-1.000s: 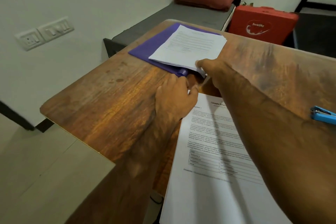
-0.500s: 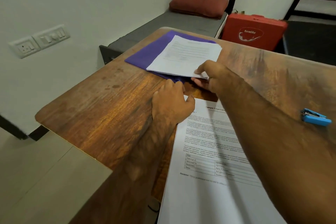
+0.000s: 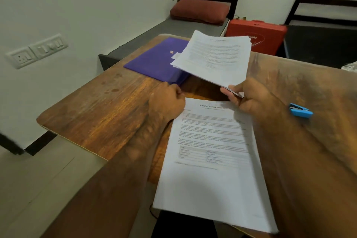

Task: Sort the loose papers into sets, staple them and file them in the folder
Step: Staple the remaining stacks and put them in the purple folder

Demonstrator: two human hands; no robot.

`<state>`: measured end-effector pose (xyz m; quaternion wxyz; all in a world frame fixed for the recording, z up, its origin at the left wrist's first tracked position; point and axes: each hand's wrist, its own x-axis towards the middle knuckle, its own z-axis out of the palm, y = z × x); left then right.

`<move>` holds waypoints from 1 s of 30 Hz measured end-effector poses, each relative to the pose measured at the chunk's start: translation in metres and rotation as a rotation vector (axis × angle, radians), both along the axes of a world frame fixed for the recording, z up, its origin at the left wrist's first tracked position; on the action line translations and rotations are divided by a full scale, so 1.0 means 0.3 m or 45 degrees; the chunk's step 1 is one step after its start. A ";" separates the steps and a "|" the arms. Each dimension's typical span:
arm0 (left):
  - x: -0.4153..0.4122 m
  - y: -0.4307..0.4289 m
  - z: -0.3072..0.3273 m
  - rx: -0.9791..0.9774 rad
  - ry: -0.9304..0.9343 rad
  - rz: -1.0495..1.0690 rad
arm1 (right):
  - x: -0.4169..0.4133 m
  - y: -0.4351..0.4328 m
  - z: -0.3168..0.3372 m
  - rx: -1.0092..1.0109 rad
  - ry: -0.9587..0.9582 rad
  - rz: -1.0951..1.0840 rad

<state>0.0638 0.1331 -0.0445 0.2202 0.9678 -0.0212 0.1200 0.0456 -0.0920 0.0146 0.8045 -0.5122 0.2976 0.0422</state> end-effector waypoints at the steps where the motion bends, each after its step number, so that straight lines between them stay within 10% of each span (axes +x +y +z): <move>1: -0.004 0.013 0.005 -0.015 0.037 -0.022 | -0.049 -0.015 0.010 -0.013 -0.012 0.008; 12: -0.124 0.076 0.047 -0.722 0.169 0.071 | -0.599 -0.053 -0.017 -0.354 0.106 0.174; 19: -0.206 0.070 0.043 -0.182 0.152 -0.003 | -0.775 -0.032 -0.067 -0.425 0.073 0.359; 25: -0.280 0.007 -0.007 -0.053 0.168 -0.075 | -0.767 -0.038 -0.060 -1.664 0.205 0.510; 30: -0.342 -0.037 -0.008 0.006 0.185 -0.057 | -0.664 -0.044 -0.067 -1.877 0.076 0.527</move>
